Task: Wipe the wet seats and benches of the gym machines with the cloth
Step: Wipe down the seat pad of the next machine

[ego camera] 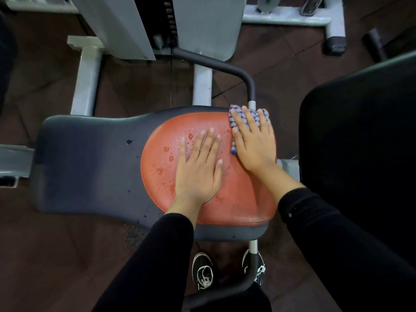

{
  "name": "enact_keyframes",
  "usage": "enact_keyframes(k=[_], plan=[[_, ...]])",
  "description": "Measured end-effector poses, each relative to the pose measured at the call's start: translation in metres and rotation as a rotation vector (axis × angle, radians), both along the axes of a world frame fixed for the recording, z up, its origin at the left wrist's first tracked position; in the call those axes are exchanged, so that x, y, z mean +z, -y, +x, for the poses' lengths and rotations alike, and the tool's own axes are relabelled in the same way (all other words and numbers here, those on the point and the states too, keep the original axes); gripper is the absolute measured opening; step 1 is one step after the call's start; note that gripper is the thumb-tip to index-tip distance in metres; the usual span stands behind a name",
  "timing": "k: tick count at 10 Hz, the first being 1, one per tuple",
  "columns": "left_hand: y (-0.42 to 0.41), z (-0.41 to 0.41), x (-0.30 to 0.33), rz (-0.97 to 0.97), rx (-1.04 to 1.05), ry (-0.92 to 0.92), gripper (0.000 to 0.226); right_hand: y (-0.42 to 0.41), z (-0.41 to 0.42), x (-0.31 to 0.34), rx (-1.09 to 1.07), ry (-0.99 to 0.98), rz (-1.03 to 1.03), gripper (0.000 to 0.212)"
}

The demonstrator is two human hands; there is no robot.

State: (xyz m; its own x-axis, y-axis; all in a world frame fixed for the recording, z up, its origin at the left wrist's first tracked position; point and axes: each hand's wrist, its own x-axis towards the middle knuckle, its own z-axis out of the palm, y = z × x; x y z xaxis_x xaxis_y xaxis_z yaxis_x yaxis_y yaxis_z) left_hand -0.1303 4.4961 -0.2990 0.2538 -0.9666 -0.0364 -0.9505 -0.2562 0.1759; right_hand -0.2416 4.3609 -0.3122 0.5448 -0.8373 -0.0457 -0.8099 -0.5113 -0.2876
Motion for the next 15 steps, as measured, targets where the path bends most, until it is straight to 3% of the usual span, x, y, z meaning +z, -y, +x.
enact_keyframes(k=[1, 3, 4, 5, 7, 8, 10, 11, 13, 15], plan=[[0.001, 0.000, 0.000, -0.002, 0.003, -0.011, 0.057, 0.029, -0.007, -0.009, 0.023, -0.036, 0.037, 0.053], [0.001, 0.000, -0.002, -0.020, 0.003, -0.008, 0.057, -0.005, -0.052, -0.015, -0.233, 0.136, 0.223, 0.052], [0.001, 0.000, -0.002, -0.026, 0.000, -0.009, 0.057, -0.049, -0.055, -0.010, -0.148, -0.018, 0.116, 0.055], [0.001, 0.000, -0.002, -0.030, 0.001, -0.015, 0.057, -0.064, -0.036, -0.001, -0.112, -0.052, 0.082, 0.053], [0.001, 0.000, -0.001, -0.016, 0.000, -0.018, 0.057, 0.005, 0.006, -0.002, 0.027, -0.034, 0.009, 0.051], [0.001, 0.000, -0.001, -0.011, 0.003, -0.023, 0.057, 0.025, -0.003, -0.005, -0.037, -0.054, 0.039, 0.055], [0.000, 0.000, -0.003, -0.017, 0.004, -0.022, 0.057, -0.018, -0.046, -0.009, -0.301, 0.056, 0.206, 0.058], [0.001, 0.000, -0.004, -0.031, 0.004, -0.031, 0.057, -0.054, -0.043, -0.005, -0.210, -0.089, 0.128, 0.057], [0.001, 0.001, -0.002, -0.019, 0.000, -0.023, 0.056, -0.013, 0.011, 0.003, 0.038, -0.054, 0.006, 0.053], [0.001, 0.001, -0.002, -0.005, 0.002, -0.019, 0.057, 0.022, -0.014, -0.003, -0.078, -0.068, 0.067, 0.063]])
